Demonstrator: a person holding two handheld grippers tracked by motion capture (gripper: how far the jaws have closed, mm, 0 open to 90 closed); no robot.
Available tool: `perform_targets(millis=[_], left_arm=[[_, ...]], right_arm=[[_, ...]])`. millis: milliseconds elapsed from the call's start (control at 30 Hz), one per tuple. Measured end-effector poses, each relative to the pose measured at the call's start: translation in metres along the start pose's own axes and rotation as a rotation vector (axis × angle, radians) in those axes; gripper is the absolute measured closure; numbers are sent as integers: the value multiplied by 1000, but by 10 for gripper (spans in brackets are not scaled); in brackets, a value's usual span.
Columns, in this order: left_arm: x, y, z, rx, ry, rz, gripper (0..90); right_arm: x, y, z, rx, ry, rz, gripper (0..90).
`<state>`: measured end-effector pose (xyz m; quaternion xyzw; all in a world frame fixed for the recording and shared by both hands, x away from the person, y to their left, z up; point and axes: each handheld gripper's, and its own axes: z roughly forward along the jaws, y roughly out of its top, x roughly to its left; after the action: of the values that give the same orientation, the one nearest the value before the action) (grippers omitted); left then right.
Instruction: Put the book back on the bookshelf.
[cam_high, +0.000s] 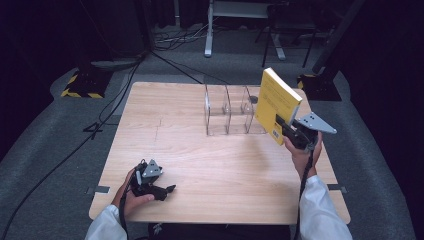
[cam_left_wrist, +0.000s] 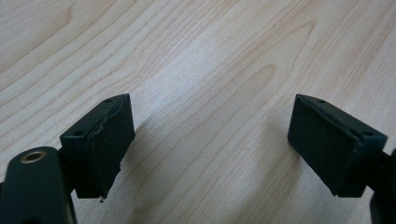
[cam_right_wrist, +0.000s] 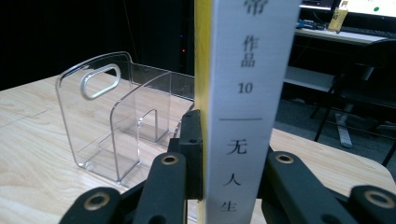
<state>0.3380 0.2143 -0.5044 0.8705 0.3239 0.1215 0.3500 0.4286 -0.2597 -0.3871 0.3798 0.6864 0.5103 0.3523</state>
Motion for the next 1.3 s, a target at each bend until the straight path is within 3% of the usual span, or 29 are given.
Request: perform_targets(millis=[367, 667, 733, 1300], left_arm=[[-2, -1, -1, -3, 11, 1, 159], [-13, -7, -6, -5, 7, -7, 159], [-15, -10, -9, -5, -3, 13, 159], [-19, -17, -15, -8, -3, 4, 159]], right_arm=[[6, 4, 33, 21, -25, 6, 766], [-2, -2, 53, 38, -62, 34, 766], [-4, -4, 57, 33, -69, 33, 766], [-3, -6, 92, 59, -75, 50, 766]])
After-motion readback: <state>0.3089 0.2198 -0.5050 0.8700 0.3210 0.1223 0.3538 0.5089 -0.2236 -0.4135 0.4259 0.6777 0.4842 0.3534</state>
